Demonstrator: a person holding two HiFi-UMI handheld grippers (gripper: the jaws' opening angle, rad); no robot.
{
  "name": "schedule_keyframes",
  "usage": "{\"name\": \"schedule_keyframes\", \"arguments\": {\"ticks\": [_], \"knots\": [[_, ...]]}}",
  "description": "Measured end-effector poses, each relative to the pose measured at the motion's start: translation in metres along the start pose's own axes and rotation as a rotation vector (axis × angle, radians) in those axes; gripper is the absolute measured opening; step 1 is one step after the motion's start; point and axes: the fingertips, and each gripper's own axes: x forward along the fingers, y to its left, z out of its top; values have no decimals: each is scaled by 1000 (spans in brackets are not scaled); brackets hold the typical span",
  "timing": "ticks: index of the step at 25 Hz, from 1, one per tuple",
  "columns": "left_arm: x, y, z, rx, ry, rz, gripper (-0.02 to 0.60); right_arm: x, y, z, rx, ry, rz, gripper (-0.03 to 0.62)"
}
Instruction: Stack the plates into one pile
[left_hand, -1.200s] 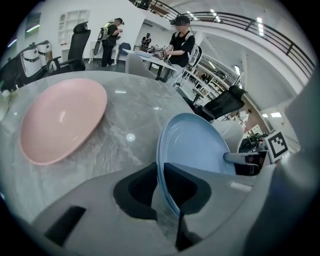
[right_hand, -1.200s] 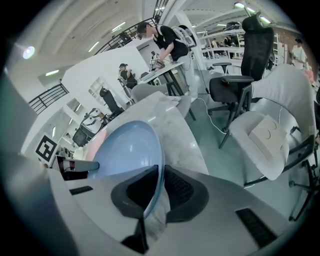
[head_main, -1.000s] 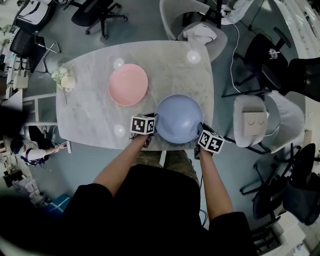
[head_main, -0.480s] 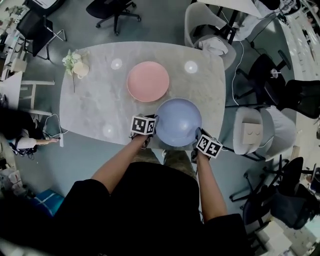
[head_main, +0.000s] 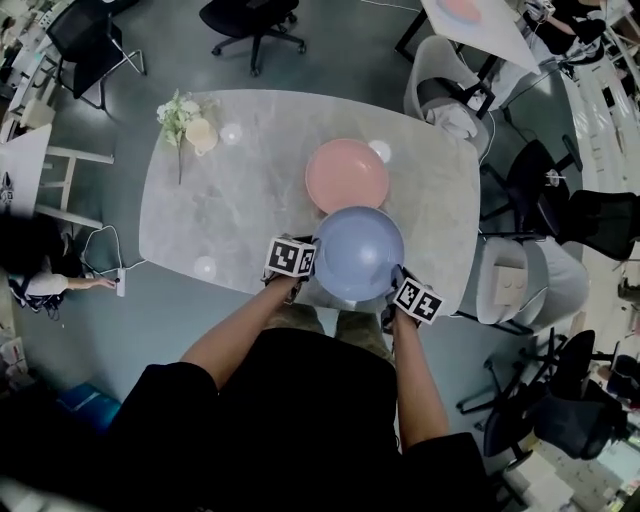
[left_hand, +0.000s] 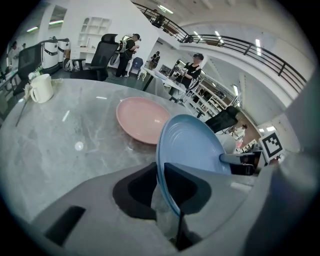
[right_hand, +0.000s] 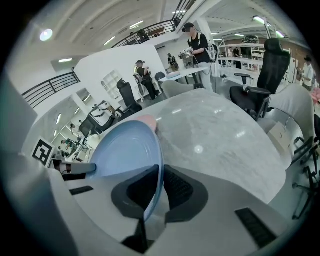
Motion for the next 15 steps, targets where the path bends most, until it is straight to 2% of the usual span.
{"name": "schedule_keyframes", "arguments": {"ticks": [6, 10, 15], "knots": [[-31, 42, 13, -27, -18, -11, 57, 12, 51, 0, 13, -9, 0, 37], [-40, 66, 27, -49, -49, -11, 57, 31, 72, 2, 30, -6, 19, 37], [-37, 95, 36, -96, -63, 21, 54, 58, 90, 12, -4, 28, 38, 37]]}}
